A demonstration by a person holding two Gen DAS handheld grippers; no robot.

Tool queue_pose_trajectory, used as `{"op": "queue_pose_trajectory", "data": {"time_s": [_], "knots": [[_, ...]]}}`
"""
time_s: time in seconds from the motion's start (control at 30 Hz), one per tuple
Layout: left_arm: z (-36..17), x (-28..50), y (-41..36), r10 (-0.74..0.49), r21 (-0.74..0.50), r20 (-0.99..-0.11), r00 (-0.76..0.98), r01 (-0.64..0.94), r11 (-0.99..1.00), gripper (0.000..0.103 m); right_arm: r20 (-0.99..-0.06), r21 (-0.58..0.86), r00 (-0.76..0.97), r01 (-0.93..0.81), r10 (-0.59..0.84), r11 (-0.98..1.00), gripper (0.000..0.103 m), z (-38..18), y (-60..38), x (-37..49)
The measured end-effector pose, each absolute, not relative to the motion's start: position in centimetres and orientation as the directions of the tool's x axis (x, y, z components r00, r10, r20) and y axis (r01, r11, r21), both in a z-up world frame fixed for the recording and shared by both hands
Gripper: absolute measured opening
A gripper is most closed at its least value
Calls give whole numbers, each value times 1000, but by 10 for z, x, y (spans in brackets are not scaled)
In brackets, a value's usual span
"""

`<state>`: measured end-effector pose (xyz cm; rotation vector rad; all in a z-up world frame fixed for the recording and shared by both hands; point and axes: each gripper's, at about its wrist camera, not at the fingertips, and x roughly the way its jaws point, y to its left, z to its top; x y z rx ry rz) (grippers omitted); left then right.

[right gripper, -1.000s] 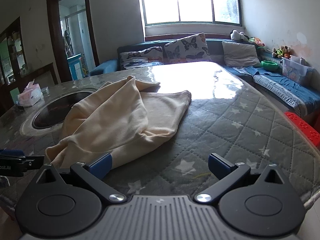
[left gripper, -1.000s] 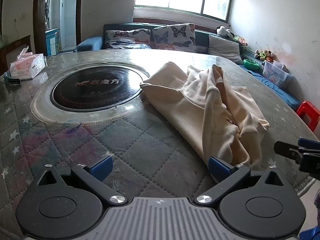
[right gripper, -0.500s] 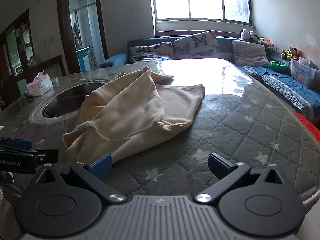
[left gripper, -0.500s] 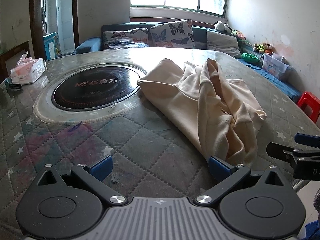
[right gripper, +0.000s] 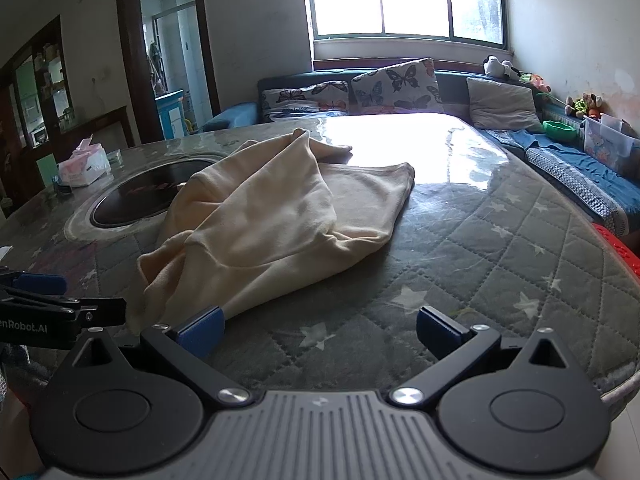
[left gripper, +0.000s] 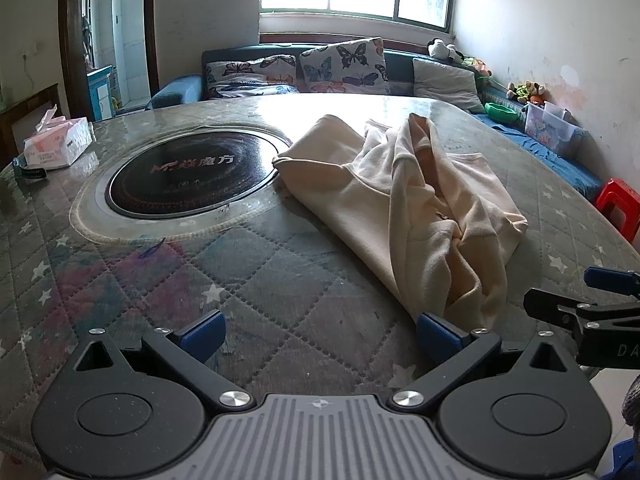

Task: Fold clothes
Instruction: 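Move both grippers toward the crumpled cream sweatshirt on the table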

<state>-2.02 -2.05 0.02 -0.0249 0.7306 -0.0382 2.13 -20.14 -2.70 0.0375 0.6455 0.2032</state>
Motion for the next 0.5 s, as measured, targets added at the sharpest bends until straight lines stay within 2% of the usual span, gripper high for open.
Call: {"op": "queue_pose_trajectory", "data": {"time_s": [0.5], "knots": [[1, -21, -21, -50, -37, -670, 741, 34, 999, 103, -598, 87, 777, -185, 200, 979, 103, -25, -197, 21]]}}
